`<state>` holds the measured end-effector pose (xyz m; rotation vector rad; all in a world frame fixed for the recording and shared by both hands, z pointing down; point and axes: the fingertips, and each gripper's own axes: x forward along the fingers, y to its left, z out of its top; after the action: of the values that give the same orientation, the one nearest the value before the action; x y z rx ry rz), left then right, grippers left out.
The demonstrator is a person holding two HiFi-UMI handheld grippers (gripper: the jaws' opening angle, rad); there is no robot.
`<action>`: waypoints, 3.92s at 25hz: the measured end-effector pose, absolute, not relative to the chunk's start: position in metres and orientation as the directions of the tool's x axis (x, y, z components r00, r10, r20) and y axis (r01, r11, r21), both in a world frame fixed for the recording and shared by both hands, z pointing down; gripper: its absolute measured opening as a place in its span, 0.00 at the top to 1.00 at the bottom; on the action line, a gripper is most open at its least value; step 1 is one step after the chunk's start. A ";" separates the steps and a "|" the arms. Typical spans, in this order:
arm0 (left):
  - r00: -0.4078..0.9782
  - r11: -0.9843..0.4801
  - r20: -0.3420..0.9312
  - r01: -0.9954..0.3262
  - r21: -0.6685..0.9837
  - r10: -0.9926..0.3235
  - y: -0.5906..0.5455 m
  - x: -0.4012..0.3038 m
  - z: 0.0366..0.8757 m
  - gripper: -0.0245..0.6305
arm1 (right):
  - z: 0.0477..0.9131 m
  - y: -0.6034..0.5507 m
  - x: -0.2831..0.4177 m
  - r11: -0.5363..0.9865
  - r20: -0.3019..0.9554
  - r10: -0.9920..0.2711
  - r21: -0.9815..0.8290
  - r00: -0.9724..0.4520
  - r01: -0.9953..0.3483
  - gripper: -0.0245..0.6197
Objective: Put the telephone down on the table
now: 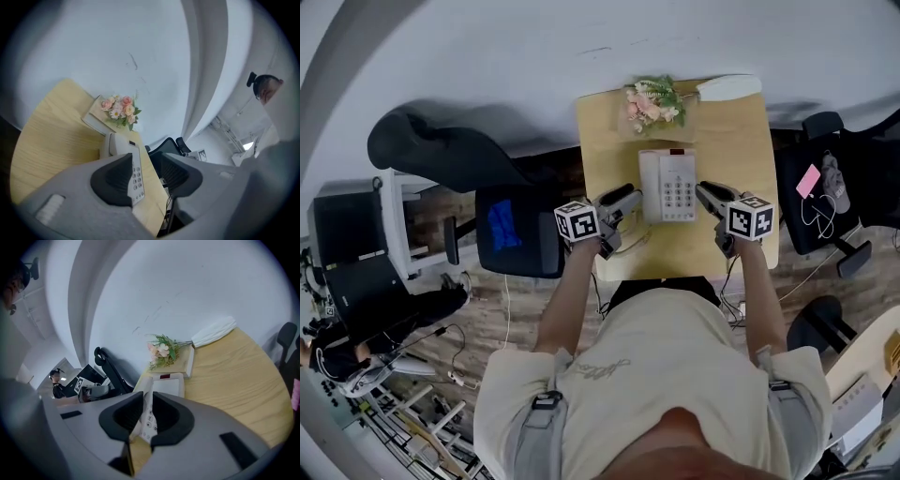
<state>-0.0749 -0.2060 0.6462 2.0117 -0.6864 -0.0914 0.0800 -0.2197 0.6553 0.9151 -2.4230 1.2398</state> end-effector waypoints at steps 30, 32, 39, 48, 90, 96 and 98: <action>0.761 -0.751 0.245 -0.642 0.155 -0.600 -0.194 -0.033 0.430 0.94 | 0.418 -0.197 0.067 0.708 0.274 -0.638 -0.158 -0.719 -0.688 0.96; 0.756 -0.746 0.225 -0.650 0.144 -0.615 -0.201 -0.036 0.419 0.94 | 0.404 -0.200 0.065 0.711 0.253 -0.650 -0.131 -0.717 -0.691 0.96; 0.742 -0.741 0.167 -0.667 0.078 -0.649 -0.214 -0.041 0.378 0.93 | 0.355 -0.204 0.054 0.723 0.178 -0.679 -0.009 -0.713 -0.691 0.96; 0.711 -0.708 0.085 -0.703 0.063 -0.698 -0.220 -0.055 0.341 0.93 | 0.313 -0.207 0.047 0.704 0.109 -0.710 0.064 -0.696 -0.707 0.96; 0.605 -0.605 0.007 -0.796 0.040 -0.796 -0.199 -0.083 0.315 0.93 | 0.291 -0.185 0.071 0.676 0.049 -0.736 0.072 -0.675 -0.733 0.96; 0.601 -0.600 0.007 -0.799 0.043 -0.799 -0.191 -0.087 0.317 0.93 | 0.294 -0.179 0.070 0.679 0.054 -0.734 0.073 -0.677 -0.730 0.96; 0.598 -0.597 0.004 -0.801 0.044 -0.802 -0.189 -0.087 0.317 0.93 | 0.294 -0.178 0.070 0.682 0.057 -0.731 0.077 -0.679 -0.728 0.96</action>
<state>-0.0871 -0.1890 0.3172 2.7709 -1.3908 -0.0253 0.0697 -0.1783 0.2943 1.2189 -2.8044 -0.0728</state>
